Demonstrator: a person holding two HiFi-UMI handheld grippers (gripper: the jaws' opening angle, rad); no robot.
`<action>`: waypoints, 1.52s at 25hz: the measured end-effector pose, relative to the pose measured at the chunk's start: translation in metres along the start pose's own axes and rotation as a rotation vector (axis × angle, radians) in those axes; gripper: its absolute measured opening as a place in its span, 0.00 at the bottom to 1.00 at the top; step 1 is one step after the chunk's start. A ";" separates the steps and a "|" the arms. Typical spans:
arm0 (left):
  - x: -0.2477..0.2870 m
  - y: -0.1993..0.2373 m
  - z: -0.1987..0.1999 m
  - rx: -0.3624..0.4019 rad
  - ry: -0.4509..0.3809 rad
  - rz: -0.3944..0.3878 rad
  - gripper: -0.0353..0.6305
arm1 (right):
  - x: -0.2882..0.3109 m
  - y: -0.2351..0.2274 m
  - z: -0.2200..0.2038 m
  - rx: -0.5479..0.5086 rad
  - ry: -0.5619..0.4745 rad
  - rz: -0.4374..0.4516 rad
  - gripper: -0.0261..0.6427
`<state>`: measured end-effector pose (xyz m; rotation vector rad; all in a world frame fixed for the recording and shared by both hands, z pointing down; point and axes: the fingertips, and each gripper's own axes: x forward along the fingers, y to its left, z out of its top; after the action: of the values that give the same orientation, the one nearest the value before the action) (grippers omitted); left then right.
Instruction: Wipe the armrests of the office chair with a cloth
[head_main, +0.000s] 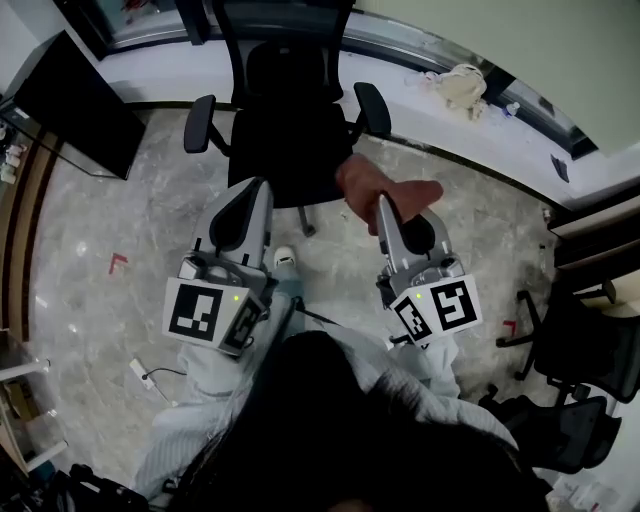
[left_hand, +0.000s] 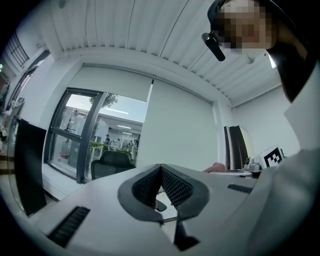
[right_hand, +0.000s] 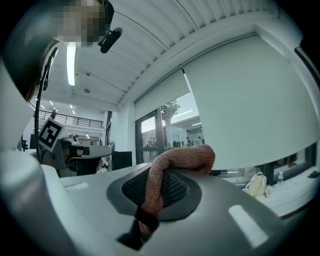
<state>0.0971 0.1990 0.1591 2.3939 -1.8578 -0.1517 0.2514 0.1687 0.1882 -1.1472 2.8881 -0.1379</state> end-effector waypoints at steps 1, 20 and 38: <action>0.017 0.015 0.005 0.002 -0.001 -0.005 0.06 | 0.022 -0.007 0.002 0.002 -0.002 -0.005 0.08; 0.191 0.212 0.005 -0.046 0.062 0.064 0.06 | 0.287 -0.080 -0.013 0.042 0.104 0.042 0.08; 0.140 0.302 -0.042 -0.165 0.104 0.361 0.06 | 0.481 -0.008 -0.121 -0.041 0.267 0.391 0.08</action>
<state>-0.1519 -0.0098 0.2433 1.8880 -2.0973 -0.1395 -0.1007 -0.1585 0.3113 -0.5847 3.2956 -0.2367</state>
